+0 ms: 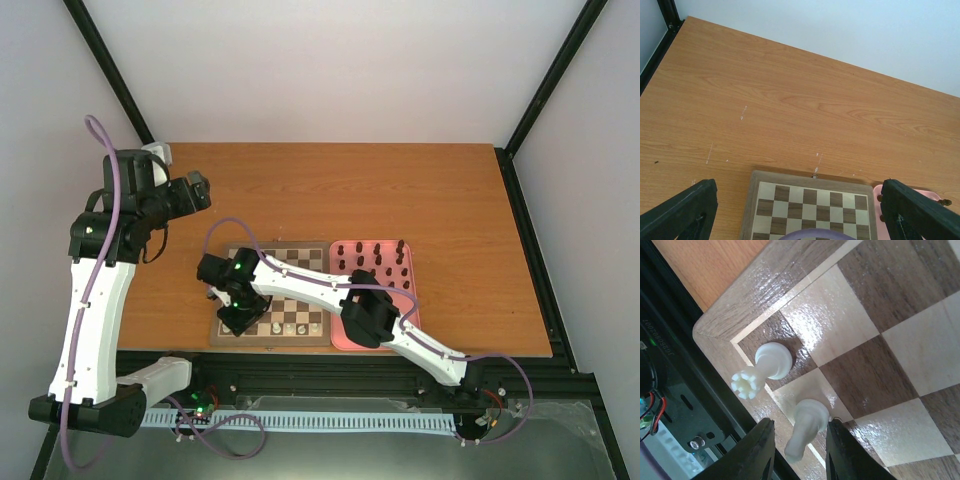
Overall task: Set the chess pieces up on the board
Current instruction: Place the chess piece on the chessboard.
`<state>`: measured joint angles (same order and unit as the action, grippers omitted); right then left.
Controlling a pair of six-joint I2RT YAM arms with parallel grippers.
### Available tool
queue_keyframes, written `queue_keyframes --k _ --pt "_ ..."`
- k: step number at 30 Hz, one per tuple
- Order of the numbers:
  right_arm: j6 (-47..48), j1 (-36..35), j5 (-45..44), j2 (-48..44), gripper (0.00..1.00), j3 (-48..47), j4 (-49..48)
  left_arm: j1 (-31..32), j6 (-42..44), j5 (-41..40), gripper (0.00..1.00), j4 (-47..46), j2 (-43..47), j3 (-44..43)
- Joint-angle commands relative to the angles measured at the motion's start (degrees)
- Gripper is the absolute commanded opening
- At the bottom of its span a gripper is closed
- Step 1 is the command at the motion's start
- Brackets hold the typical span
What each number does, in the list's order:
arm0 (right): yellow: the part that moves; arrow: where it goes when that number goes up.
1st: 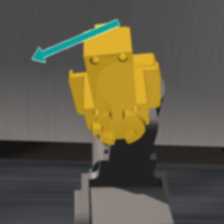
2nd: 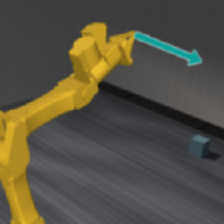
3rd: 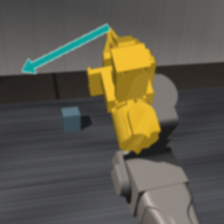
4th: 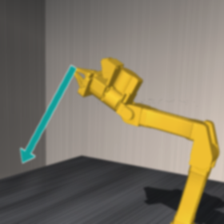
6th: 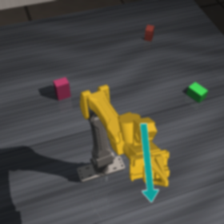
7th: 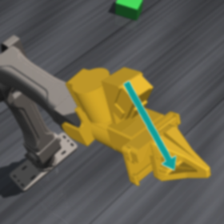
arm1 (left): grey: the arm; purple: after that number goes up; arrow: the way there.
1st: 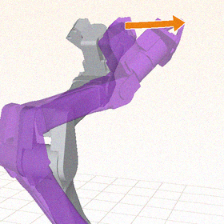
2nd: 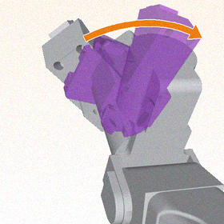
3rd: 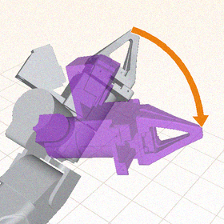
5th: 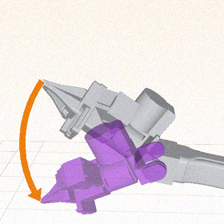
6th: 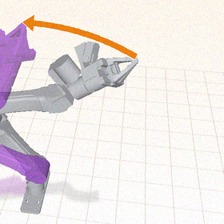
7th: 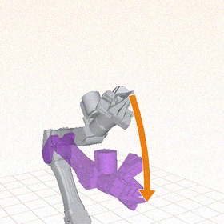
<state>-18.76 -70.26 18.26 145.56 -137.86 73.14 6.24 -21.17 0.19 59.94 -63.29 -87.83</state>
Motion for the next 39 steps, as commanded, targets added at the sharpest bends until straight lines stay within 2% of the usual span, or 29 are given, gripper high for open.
queue_keyframes --k 1,15,19,31,35,39 --pt "1.0 0.2 1.2 0.0 0.28 -0.2 -0.7 0.4 0.5 -0.2 1.0 -1.3 -0.1 -0.1" --pt "0.7 0.2 0.9 0.2 0.28 -0.2 -1.2 0.4 0.6 -0.5 1.0 -1.3 0.7 0.7" --pt "-0.2 0.2 -1.7 -0.3 0.29 -0.2 -0.8 0.4 0.6 -0.6 1.0 -1.3 0.8 1.0" --pt "1.0 0.6 -6.0 -4.8 0.46 0.5 1.4 0.4 0.8 -0.8 1.0 -1.1 0.6 0.7" --pt "2.3 0.7 -6.8 -9.0 0.56 1.1 3.5 0.4 0.9 -0.8 1.0 -1.1 0.3 0.5" --pt "3.2 0.6 -7.0 -14.9 0.61 5.1 4.7 0.4 0.9 -0.8 1.0 -1.1 0.0 0.4"
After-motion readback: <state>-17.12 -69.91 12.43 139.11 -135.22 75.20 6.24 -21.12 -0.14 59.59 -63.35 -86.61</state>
